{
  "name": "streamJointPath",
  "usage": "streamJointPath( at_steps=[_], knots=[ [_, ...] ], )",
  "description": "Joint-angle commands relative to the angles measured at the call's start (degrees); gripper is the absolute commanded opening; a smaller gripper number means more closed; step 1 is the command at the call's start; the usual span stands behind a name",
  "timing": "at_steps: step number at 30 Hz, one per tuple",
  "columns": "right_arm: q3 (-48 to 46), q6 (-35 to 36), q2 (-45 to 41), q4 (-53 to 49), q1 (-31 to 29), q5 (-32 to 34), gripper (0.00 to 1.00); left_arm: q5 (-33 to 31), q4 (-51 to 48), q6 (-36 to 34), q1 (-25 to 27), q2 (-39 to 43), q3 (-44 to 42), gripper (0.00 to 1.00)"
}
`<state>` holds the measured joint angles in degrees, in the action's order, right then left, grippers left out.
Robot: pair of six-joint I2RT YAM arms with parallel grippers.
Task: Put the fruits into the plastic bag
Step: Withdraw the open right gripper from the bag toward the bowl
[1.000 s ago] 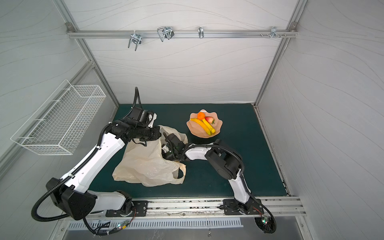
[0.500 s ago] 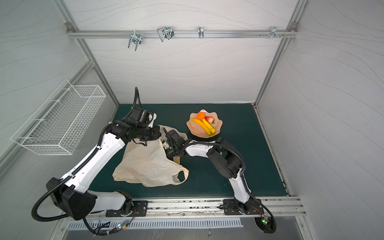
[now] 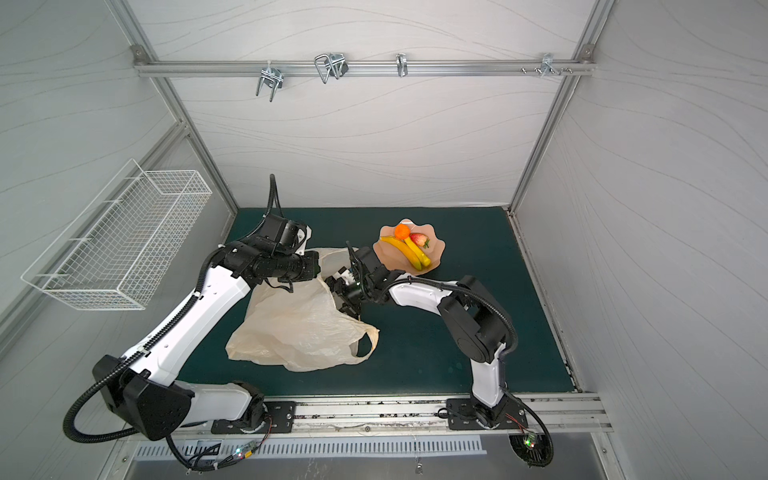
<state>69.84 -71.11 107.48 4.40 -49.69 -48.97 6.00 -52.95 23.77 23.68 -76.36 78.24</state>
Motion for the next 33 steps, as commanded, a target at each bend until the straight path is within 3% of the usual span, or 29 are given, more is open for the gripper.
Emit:
streamJointPath(
  at_steps=[1, 10, 21, 33],
  knots=[
    [-1.05, 0.51, -3.65, -1.89, 0.77, 0.22, 0.96, -2.37, -0.75, 0.06, 0.05, -0.97, 1.52, 0.00],
    [-3.04, 3.90, -10.65, -6.97, 3.07, 5.13, 0.96, -2.95, -1.45, 0.01, -0.24, -3.05, 2.69, 0.00],
    [-5.72, 8.68, -20.66, -17.28, 5.68, 20.69, 0.96, -0.35, -0.06, -1.69, -0.22, -2.52, 2.45, 0.00],
    [-4.46, 11.11, -21.99, -20.23, 5.99, 24.12, 0.97, 0.11, 0.25, -2.08, -0.22, -2.62, 2.21, 0.00]
  ],
)
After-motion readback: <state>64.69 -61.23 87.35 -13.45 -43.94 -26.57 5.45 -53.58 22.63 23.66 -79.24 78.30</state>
